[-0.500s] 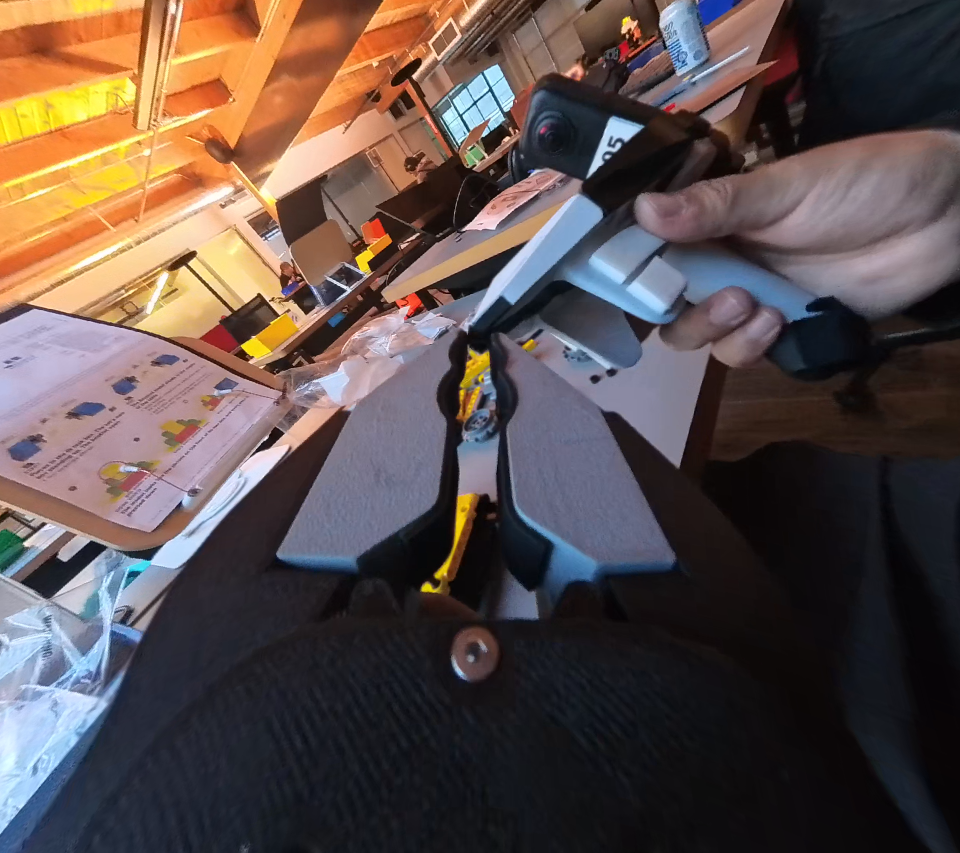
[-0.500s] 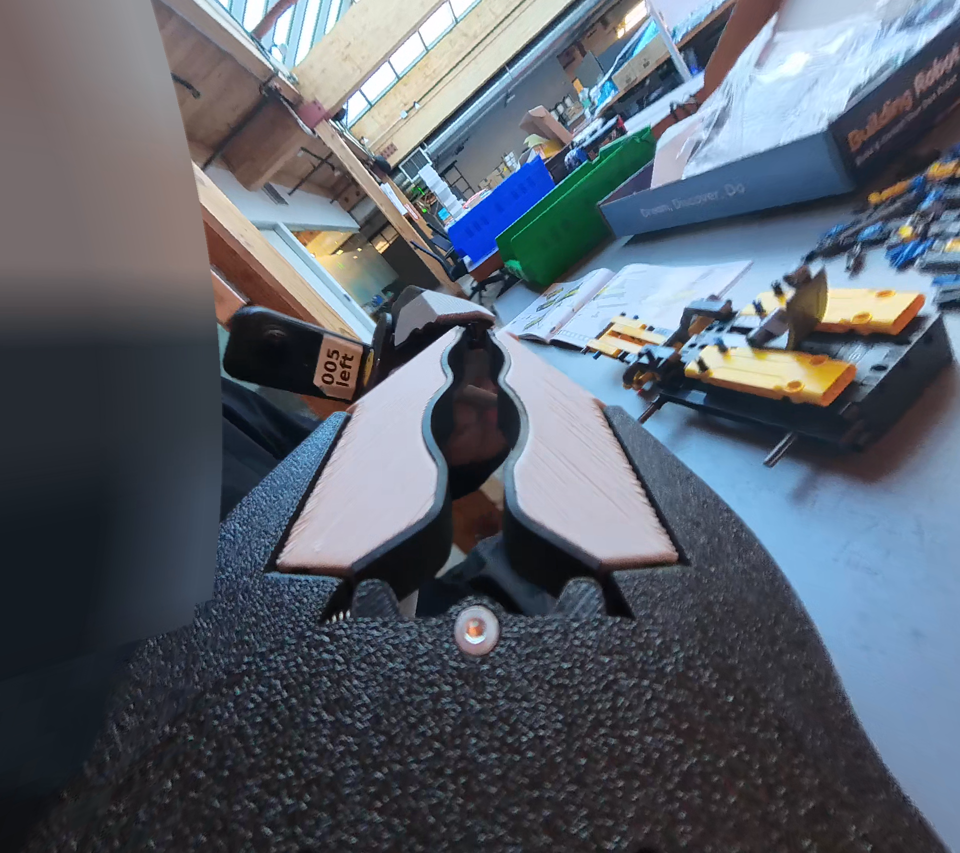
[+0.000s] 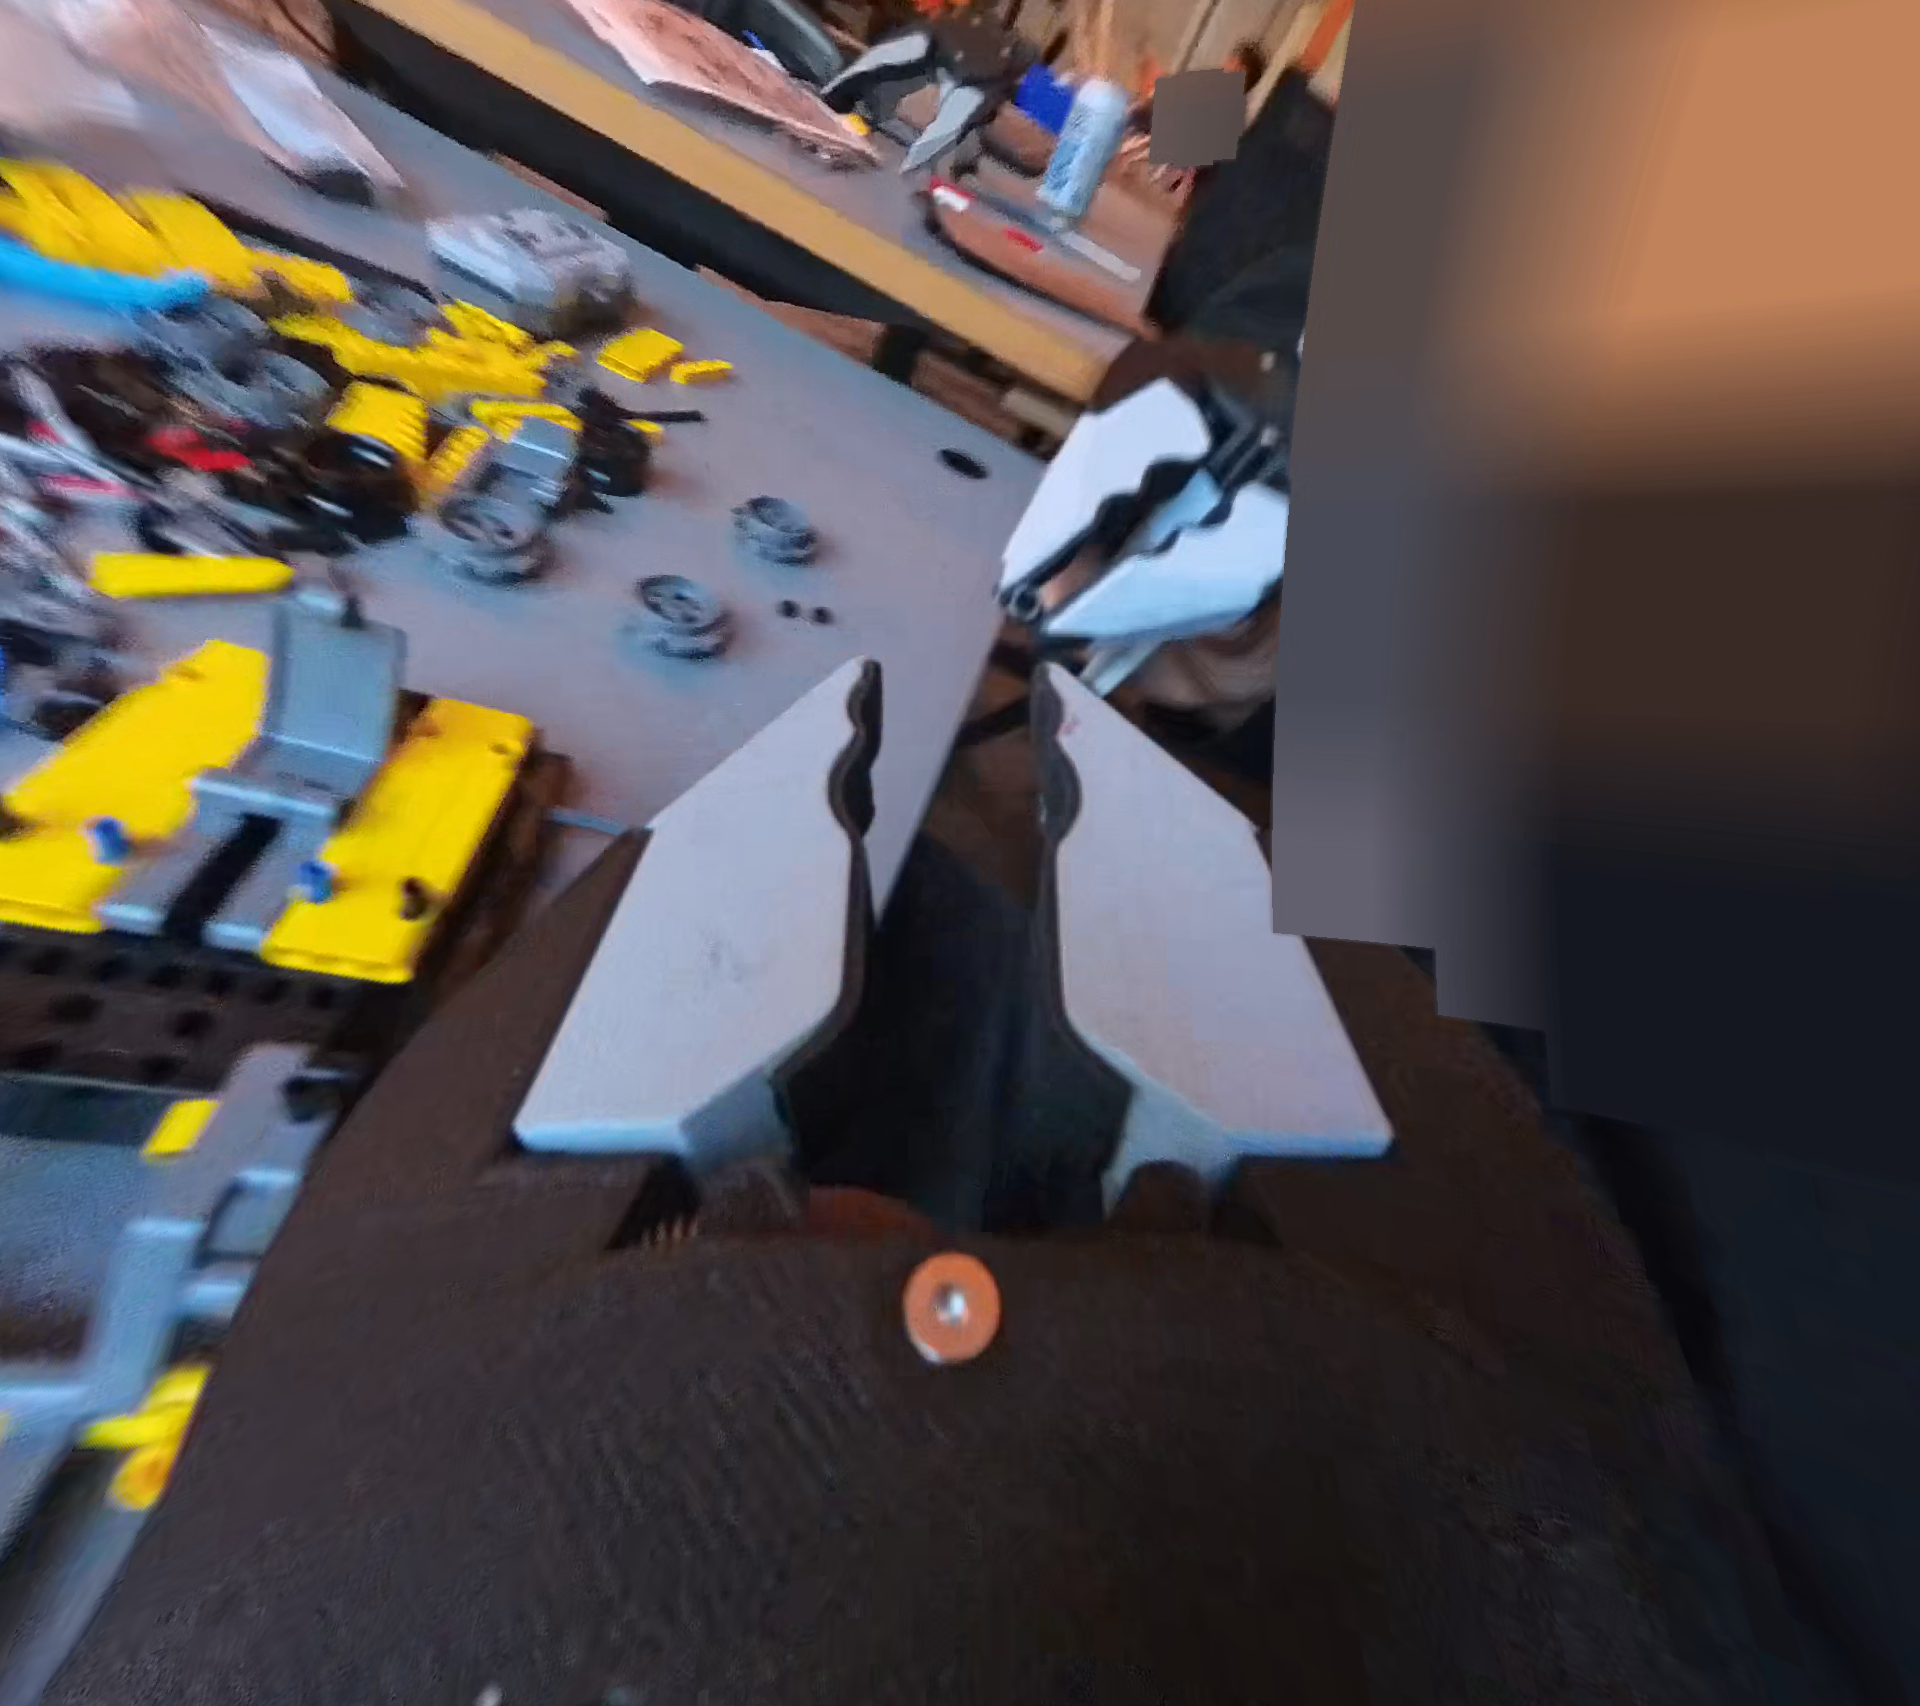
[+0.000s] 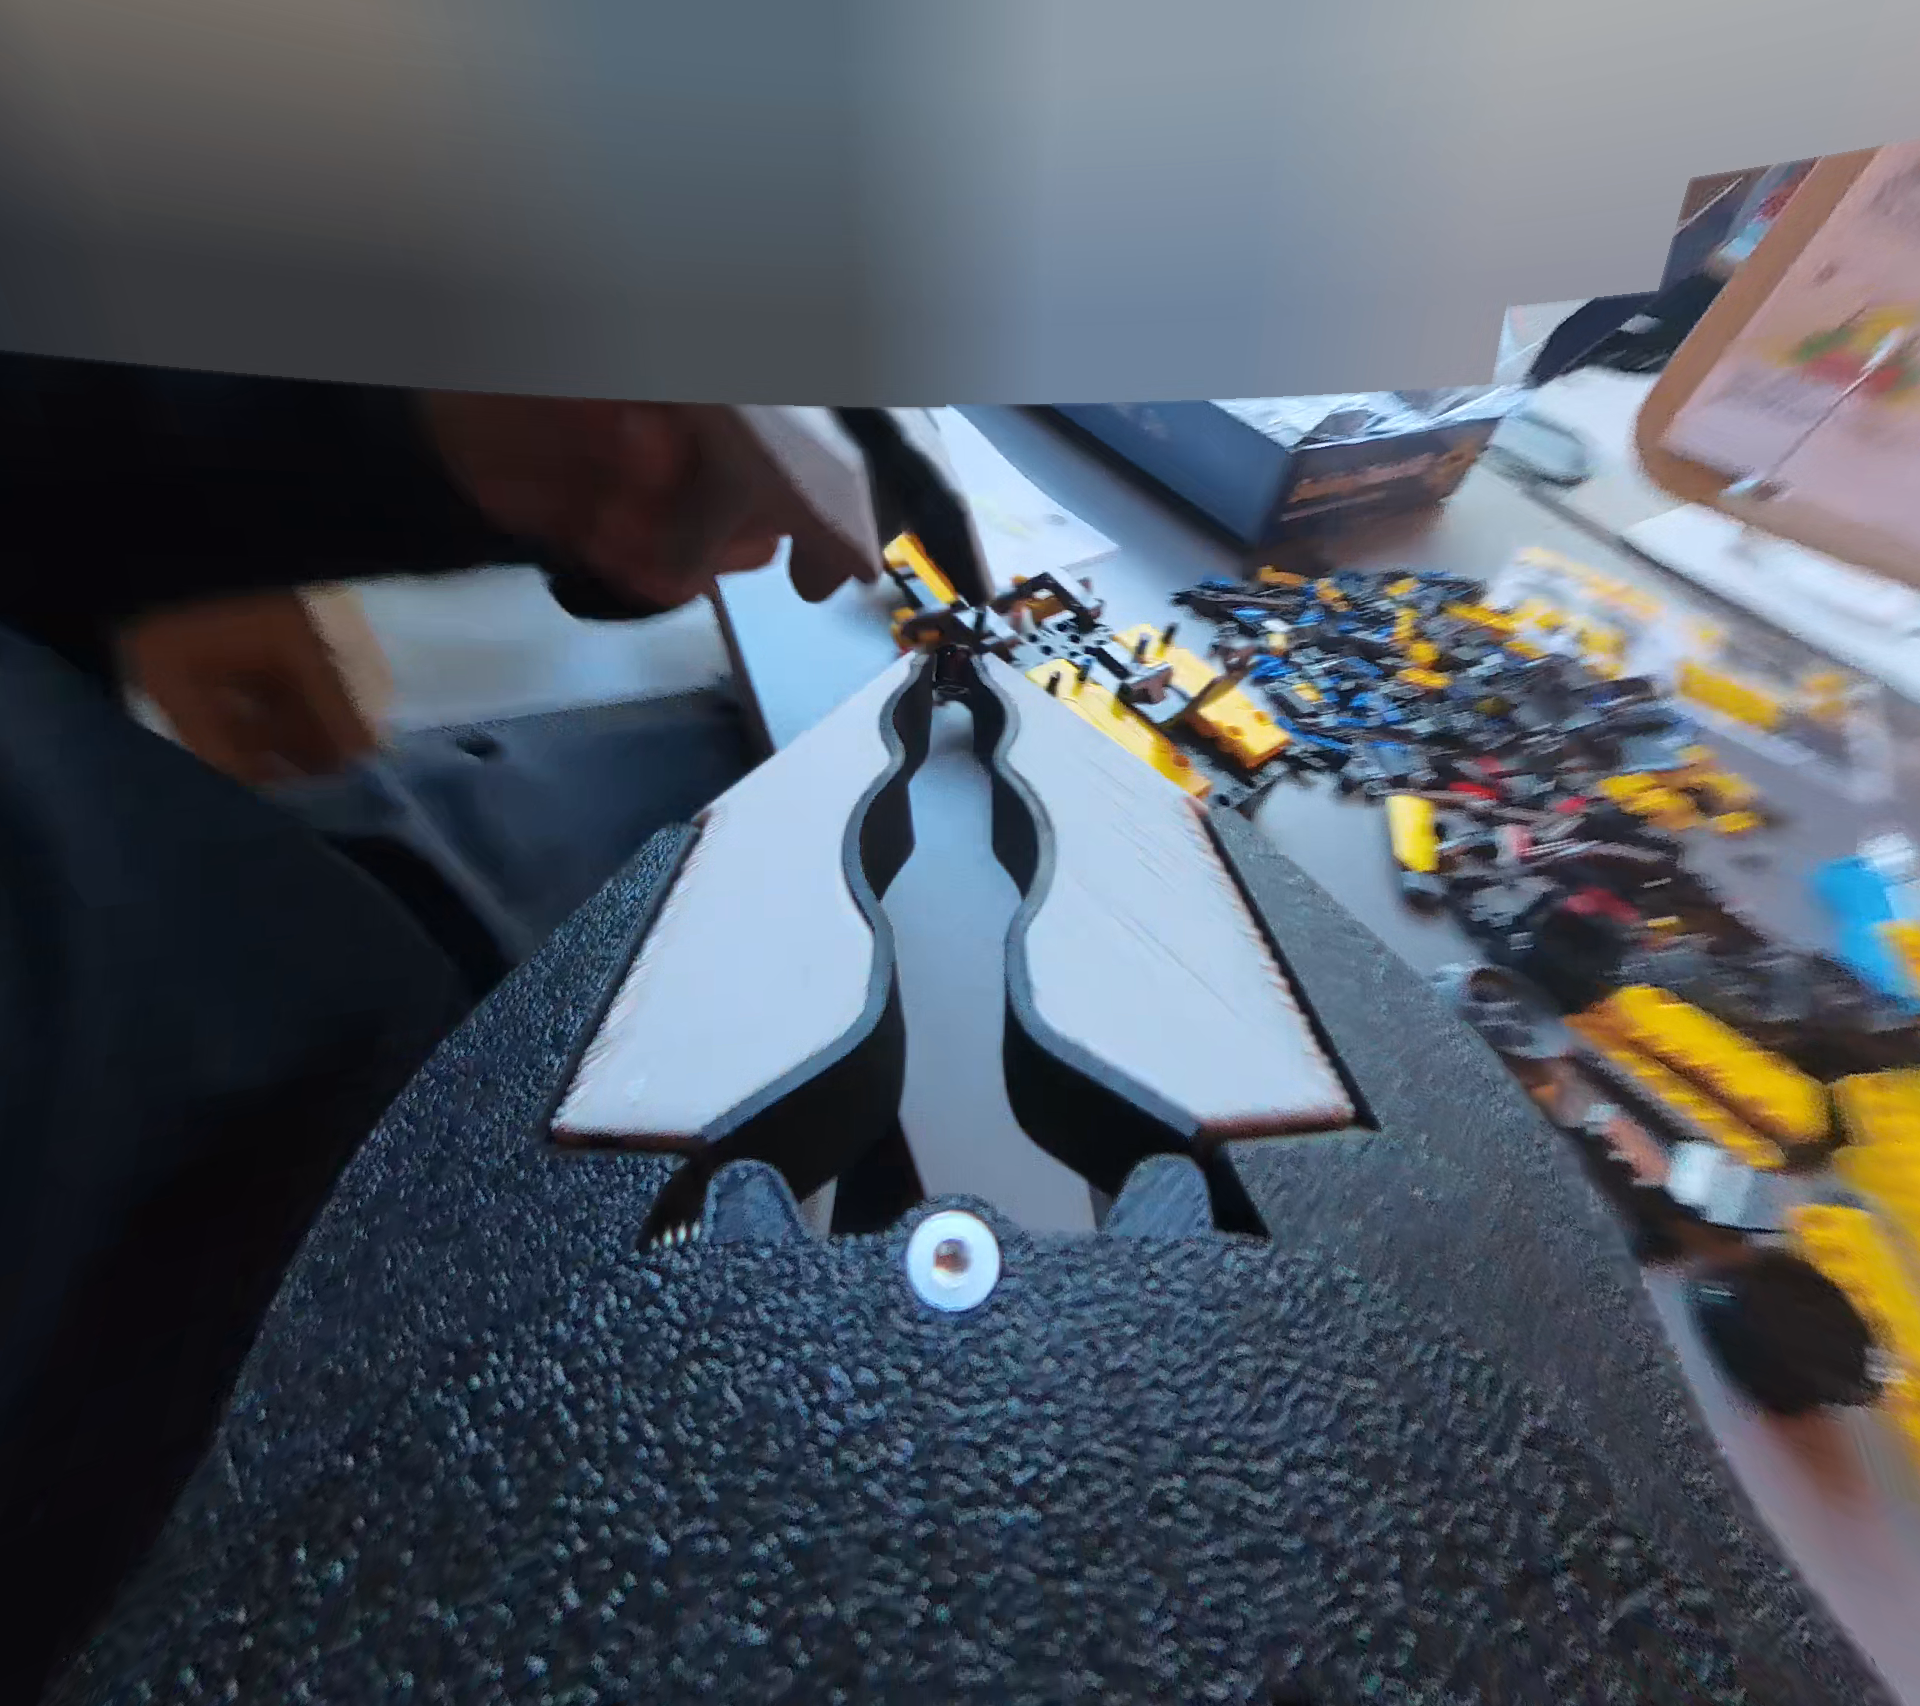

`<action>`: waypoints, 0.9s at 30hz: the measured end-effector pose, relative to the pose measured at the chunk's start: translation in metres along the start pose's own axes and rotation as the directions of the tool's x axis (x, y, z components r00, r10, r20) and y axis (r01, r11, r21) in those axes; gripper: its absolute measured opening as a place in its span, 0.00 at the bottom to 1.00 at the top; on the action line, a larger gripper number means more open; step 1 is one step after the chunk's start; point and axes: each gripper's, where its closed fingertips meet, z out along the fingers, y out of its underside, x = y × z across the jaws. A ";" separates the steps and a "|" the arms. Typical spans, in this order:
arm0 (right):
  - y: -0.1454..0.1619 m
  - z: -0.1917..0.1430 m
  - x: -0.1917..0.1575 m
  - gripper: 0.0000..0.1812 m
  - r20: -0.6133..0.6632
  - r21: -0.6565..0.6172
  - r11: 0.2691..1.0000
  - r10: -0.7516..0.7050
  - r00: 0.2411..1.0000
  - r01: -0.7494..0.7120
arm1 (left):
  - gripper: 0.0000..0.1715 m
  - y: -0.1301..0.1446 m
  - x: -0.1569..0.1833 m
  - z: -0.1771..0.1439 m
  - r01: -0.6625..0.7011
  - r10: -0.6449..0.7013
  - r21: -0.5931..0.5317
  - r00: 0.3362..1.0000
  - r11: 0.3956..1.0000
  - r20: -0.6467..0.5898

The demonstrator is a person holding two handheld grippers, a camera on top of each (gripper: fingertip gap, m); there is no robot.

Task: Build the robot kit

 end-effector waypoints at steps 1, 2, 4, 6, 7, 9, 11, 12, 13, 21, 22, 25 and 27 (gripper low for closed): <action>0.000 0.001 -0.002 0.04 -0.017 -0.011 0.999 -0.040 0.999 0.040 | 0.16 -0.002 0.002 0.000 0.087 -0.087 0.005 0.995 0.996 -0.048; 0.000 0.003 -0.004 0.04 -0.025 -0.016 0.998 -0.067 0.997 0.067 | 0.17 -0.002 0.004 0.001 0.160 -0.159 -0.001 0.983 0.987 -0.086; -0.001 0.005 -0.008 0.04 -0.024 -0.022 0.995 -0.095 0.995 0.094 | 0.19 0.001 0.004 0.003 0.264 -0.265 -0.029 0.956 0.964 -0.125; 0.001 0.006 -0.009 0.04 -0.030 -0.038 0.992 -0.121 0.992 0.120 | 0.19 0.006 0.008 0.006 0.321 -0.326 -0.057 0.932 0.945 -0.161; 0.002 0.007 -0.010 0.04 -0.033 -0.046 0.990 -0.133 0.991 0.132 | 0.19 0.008 0.010 0.008 0.339 -0.347 -0.073 0.921 0.938 -0.175; 0.004 0.008 -0.012 0.04 -0.036 -0.058 0.987 -0.154 0.987 0.152 | 0.17 0.013 0.014 0.011 0.364 -0.379 -0.105 0.904 0.925 -0.199; 0.006 0.009 -0.015 0.04 -0.033 -0.068 0.982 -0.180 0.983 0.177 | 0.13 0.013 0.016 0.014 0.389 -0.403 -0.107 0.888 0.915 -0.223; 0.007 0.009 -0.016 0.04 -0.036 -0.073 0.979 -0.192 0.981 0.189 | 0.12 0.014 0.016 0.015 0.396 -0.411 -0.112 0.883 0.912 -0.228; 0.008 0.010 -0.017 0.04 -0.036 -0.079 0.977 -0.200 0.979 0.197 | 0.10 0.015 0.016 0.016 0.398 -0.414 -0.117 0.881 0.910 -0.228; 0.016 0.009 -0.017 0.04 -0.050 -0.099 0.974 -0.211 0.976 0.206 | 0.04 0.022 0.014 0.021 0.419 -0.441 -0.138 0.869 0.897 -0.224; 0.016 0.009 -0.017 0.04 -0.052 -0.099 0.974 -0.209 0.976 0.203 | 0.05 0.022 0.014 0.021 0.426 -0.447 -0.140 0.866 0.894 -0.224; 0.019 0.008 -0.017 0.04 -0.055 -0.104 0.975 -0.201 0.978 0.194 | 0.05 0.025 0.014 0.022 0.429 -0.452 -0.149 0.864 0.891 -0.220; 0.021 0.008 -0.017 0.04 -0.055 -0.108 0.976 -0.196 0.979 0.189 | 0.05 0.026 0.013 0.023 0.428 -0.453 -0.153 0.865 0.891 -0.214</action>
